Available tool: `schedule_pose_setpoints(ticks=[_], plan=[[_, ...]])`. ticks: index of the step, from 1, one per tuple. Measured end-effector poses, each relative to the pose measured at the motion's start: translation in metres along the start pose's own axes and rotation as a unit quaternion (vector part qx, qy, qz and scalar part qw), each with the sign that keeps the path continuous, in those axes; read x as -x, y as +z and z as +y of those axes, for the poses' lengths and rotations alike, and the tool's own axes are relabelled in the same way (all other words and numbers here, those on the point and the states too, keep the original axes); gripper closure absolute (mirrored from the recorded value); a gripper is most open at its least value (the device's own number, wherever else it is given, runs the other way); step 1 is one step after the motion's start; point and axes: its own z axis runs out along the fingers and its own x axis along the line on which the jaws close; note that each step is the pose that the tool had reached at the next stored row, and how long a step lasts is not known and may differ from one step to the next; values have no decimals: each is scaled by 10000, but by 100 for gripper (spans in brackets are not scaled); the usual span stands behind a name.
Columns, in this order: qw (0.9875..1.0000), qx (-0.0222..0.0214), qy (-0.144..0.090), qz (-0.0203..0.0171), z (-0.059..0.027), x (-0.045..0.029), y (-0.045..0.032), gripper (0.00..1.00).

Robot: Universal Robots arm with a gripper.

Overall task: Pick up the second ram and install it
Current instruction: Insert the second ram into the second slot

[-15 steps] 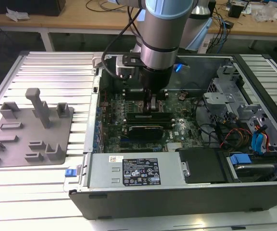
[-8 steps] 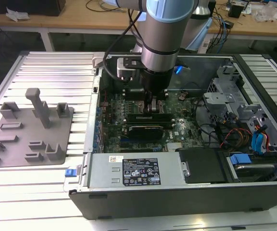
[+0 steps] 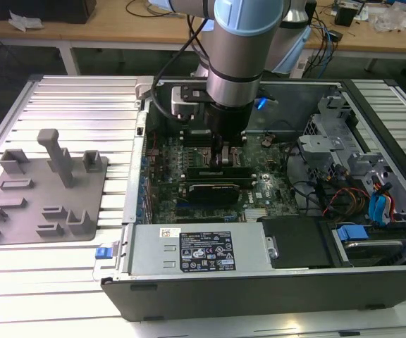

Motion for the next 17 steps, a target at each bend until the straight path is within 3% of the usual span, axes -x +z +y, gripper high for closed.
schedule_pose_setpoints(ticks=[5, 8, 17], plan=[[10000, 1, -43, 2, 0, 0, 0, 91], [10000, 1, -46, -49, 0, 1, 1, 91], [10000, 1, -46, -51, -1, -6, 8, 91]])
